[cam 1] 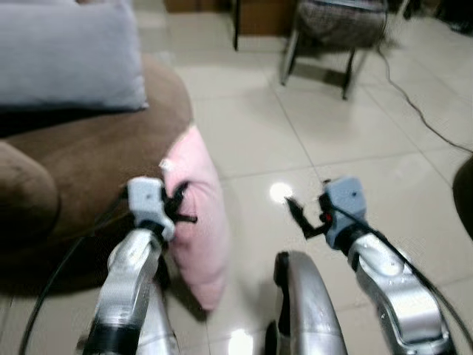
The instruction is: Move the pillow to the sofa from floor
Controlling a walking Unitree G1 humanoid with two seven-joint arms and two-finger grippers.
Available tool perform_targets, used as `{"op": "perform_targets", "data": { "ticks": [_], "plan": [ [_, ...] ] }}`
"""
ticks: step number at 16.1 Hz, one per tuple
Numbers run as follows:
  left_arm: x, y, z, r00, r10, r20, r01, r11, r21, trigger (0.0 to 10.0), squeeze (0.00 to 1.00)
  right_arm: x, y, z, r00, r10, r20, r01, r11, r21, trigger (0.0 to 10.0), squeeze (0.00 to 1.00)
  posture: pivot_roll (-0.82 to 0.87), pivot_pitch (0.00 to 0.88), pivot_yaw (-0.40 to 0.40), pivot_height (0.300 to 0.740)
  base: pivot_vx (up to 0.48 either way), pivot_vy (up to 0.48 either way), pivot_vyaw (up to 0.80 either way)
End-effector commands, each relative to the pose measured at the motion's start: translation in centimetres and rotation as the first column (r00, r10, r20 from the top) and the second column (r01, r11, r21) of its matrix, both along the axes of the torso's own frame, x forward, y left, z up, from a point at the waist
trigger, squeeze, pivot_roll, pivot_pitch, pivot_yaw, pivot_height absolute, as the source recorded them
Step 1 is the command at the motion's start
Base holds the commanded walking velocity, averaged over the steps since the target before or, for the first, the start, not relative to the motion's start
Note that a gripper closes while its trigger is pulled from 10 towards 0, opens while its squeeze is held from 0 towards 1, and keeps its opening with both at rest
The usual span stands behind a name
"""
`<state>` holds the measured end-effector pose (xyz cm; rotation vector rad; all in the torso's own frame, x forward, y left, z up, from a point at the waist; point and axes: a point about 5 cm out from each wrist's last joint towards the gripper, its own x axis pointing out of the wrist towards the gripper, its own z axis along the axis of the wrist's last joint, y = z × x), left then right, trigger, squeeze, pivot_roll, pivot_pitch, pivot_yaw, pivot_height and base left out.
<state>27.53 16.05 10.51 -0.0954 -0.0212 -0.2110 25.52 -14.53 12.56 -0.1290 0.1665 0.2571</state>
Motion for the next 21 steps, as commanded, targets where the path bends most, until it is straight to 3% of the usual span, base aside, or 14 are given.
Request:
{"op": "perform_targets", "data": {
  "ticks": [1, 3, 5, 8, 11, 13, 17, 21],
  "plan": [
    [-0.1, -0.4, 2.4, 0.996, 0.003, 0.091, -0.006, 0.999, 0.031, 10.0, 0.0, 0.1, -0.5, 0.2, 0.998, -0.048, 0.032, 0.048, 0.999, -0.002, 10.0, 0.0, 0.01, 0.0, -0.042, 0.495, 0.0, 0.0, 0.0],
    [-0.6, -0.3, 3.9, 0.994, 0.023, 0.104, -0.026, 0.999, 0.024, 10.0, 0.0, 0.7, 0.1, 0.2, 0.999, -0.028, 0.044, 0.028, 1.0, -0.001, 10.0, 0.0, 0.03, 0.0, -0.051, 0.515, 0.0, 0.0, 0.0],
    [-0.5, -0.2, 5.0, 0.991, 0.01, 0.134, -0.02, 0.998, 0.068, 10.0, 0.0, 1.5, 0.5, 0.6, 0.997, -0.002, 0.081, 0.004, 1.0, -0.026, 10.0, 0.0, 0.03, 0.0, -0.053, 0.535, 0.0, 0.0, 0.0],
    [-0.4, 0.2, 5.8, 0.988, 0.064, 0.137, -0.073, 0.995, 0.061, 10.0, 0.0, 1.8, 0.6, 1.1, 0.994, -0.004, 0.106, 0.007, 1.0, -0.025, 10.0, 0.0, 0.02, 0.0, -0.051, 0.56, 0.0, 0.0, 0.0],
    [-0.5, 0.0, 5.7, 0.99, 0.061, 0.127, -0.072, 0.994, 0.081, 10.0, 0.0, 1.8, 0.7, 1.0, 0.994, 0.007, 0.112, -0.003, 0.999, -0.034, 10.0, 0.0, 0.02, 0.0, -0.052, 0.585, 0.0, 0.0, 0.0],
    [-0.6, 0.1, 5.7, 0.989, 0.079, 0.124, -0.087, 0.994, 0.059, 10.0, 0.0, 1.9, 0.5, 1.4, 0.989, 0.01, 0.149, 0.007, 0.993, -0.115, 10.0, 0.0, 0.02, 0.0, -0.057, 0.61, 0.0, 0.0, 0.0],
    [-0.4, -0.1, 6.2, 0.98, 0.117, 0.163, -0.126, 0.991, 0.046, 10.0, 0.0, 2.3, 1.0, 2.6, 0.975, 0.033, 0.221, -0.008, 0.994, -0.112, 10.0, 0.0, 0.02, 0.0, -0.06, 0.638, 0.0, 0.0, 0.0],
    [-0.4, -0.1, 6.3, 0.977, 0.134, 0.164, -0.14, 0.99, 0.025, 10.0, 0.0, 2.0, 1.1, 2.6, 0.979, 0.04, 0.199, -0.031, 0.998, -0.052, 10.0, 0.0, 0.02, 0.0, -0.058, 0.662, 0.0, 0.0, 0.0]
  ]
}}
